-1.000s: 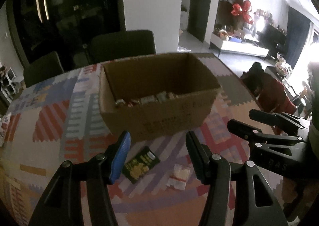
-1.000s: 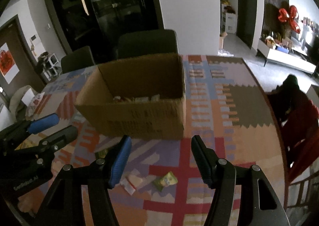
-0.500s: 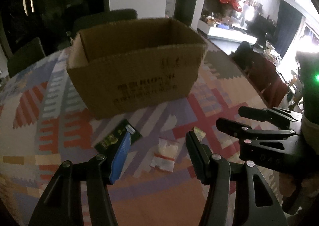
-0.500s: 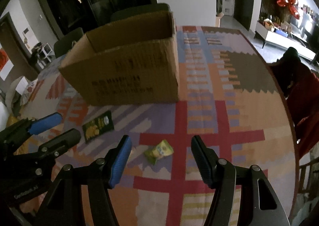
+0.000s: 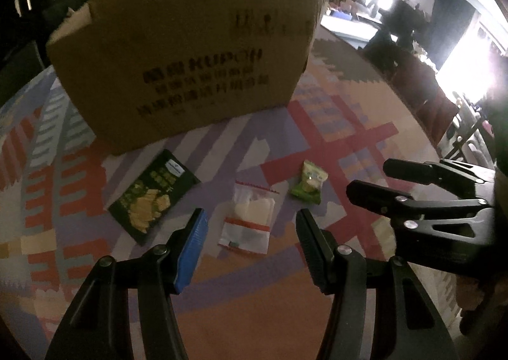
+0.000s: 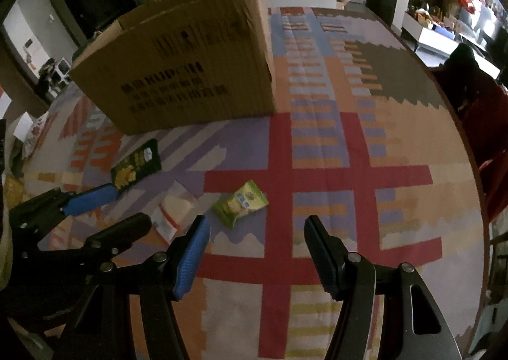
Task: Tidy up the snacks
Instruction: 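Move both tools back toward the green packets and white bag, then grasp the white bag with the left tool while the right grasps the green candy packet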
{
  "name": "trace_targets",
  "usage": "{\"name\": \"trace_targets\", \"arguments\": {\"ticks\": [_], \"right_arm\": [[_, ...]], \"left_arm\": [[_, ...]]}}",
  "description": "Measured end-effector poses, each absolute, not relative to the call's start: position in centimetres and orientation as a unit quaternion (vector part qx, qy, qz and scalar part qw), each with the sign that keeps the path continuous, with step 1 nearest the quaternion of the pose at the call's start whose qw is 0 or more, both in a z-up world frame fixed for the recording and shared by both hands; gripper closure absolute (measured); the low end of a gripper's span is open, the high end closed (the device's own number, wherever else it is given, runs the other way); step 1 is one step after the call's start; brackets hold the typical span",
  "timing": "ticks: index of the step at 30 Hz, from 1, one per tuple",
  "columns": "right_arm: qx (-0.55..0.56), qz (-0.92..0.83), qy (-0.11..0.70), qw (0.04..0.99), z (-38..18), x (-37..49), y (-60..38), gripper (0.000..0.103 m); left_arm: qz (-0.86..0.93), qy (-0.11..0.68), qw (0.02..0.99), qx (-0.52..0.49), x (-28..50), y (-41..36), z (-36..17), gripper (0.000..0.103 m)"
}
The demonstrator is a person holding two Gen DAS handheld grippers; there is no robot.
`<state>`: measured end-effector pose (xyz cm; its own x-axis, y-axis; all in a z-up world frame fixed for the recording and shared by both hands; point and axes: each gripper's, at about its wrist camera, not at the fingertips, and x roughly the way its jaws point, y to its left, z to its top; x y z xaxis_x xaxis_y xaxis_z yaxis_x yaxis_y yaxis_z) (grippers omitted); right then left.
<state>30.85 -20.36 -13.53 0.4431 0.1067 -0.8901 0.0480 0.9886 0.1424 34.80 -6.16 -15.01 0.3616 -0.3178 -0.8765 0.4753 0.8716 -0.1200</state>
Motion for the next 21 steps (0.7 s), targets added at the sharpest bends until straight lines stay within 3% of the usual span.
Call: {"name": "trace_targets", "arguments": {"ticks": [12, 21], "right_arm": [[0.109, 0.000, 0.547, 0.830, -15.7, 31.4, -21.1, 0.040], [0.109, 0.005, 0.551, 0.828, -16.3, 31.7, -20.6, 0.040]], "left_arm": [[-0.234, 0.533, 0.807, 0.102, 35.6, -7.4, -18.6, 0.047], [-0.233, 0.531, 0.808, 0.101, 36.2, -7.5, -19.3, 0.055]]}}
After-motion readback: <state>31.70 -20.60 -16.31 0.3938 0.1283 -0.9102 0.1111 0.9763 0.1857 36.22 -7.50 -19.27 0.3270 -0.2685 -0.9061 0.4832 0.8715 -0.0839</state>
